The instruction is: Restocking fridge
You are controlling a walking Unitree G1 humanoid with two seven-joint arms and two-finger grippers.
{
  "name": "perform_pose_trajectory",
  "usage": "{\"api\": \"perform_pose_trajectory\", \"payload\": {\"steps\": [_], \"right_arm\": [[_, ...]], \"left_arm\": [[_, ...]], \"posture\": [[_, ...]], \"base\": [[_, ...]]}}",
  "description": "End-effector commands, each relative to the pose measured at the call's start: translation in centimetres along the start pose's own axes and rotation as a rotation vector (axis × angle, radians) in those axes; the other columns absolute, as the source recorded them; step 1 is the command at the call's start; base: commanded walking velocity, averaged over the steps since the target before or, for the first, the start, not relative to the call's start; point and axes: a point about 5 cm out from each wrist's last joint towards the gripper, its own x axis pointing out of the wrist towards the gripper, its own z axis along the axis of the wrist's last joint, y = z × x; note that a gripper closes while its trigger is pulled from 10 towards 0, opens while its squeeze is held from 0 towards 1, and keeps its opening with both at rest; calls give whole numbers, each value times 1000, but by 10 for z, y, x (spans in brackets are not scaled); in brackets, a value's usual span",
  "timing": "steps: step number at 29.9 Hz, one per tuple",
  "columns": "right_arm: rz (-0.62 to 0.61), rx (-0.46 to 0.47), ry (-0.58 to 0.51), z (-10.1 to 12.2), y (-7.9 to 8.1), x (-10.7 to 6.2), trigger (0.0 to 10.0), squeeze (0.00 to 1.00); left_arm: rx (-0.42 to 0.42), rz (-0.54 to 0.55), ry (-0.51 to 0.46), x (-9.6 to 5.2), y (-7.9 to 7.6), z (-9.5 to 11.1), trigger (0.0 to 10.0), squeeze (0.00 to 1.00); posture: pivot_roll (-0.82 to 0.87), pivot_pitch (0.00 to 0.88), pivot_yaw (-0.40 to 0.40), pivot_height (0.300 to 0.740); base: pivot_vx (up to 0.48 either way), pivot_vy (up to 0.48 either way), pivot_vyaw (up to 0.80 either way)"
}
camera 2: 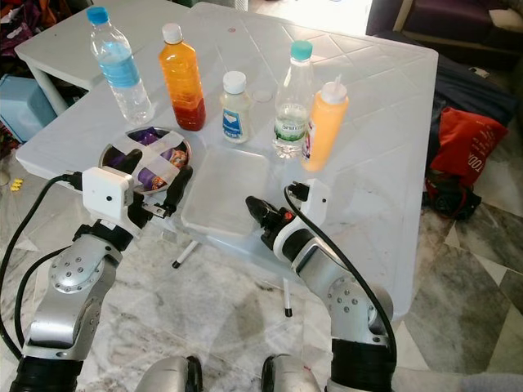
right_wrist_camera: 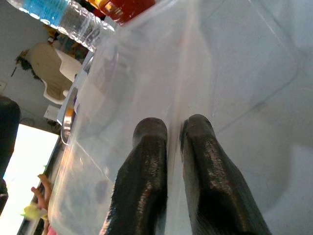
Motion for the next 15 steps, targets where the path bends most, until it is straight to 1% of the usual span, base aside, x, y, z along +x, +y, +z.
{"api": "perform_pose_trajectory", "payload": {"steps": [1,4,8,10,11,12,13,14,15], "right_arm": [[-31,60,-12,-6,0,1,0,0],[-35,51,-13,-5,-1,-1,0,0],[-78,24,-59,3,-6,-6,0,0],[-80,23,-61,3,-6,-6,0,0],[-91,9,-71,5,-8,-7,78,0],[-103,-6,-83,6,-9,-9,1608,0],[-110,-26,-100,8,-11,-11,2510,0],[-110,-28,-102,8,-11,-11,6980,0],[-89,-54,-107,8,-8,-13,10000,0]], "left_arm": [[6,-3,8,0,-3,-3,10000,0],[1,-8,9,1,-5,-4,10000,0],[-12,-8,6,4,-9,-6,10000,0],[-13,-8,5,4,-9,-6,10000,0],[-16,-6,6,5,-9,-7,10000,0],[-24,0,7,6,-9,-8,10000,0],[-35,9,10,6,-9,-9,10000,0],[-37,11,10,6,-9,-10,10000,0],[-41,30,26,4,-7,-13,10000,0]], "posture": [[-14,125,-2,740],[-21,121,-2,740],[-41,108,-5,740],[-41,108,-5,740],[-49,96,-6,740],[-50,92,-5,740],[-50,92,-5,740],[-50,92,-5,740],[-59,79,12,740]], "base": [[0,0,0],[0,0,0],[0,0,0],[0,0,0],[0,0,0],[0,0,0],[0,0,0],[0,0,0],[0,0,0]]}}
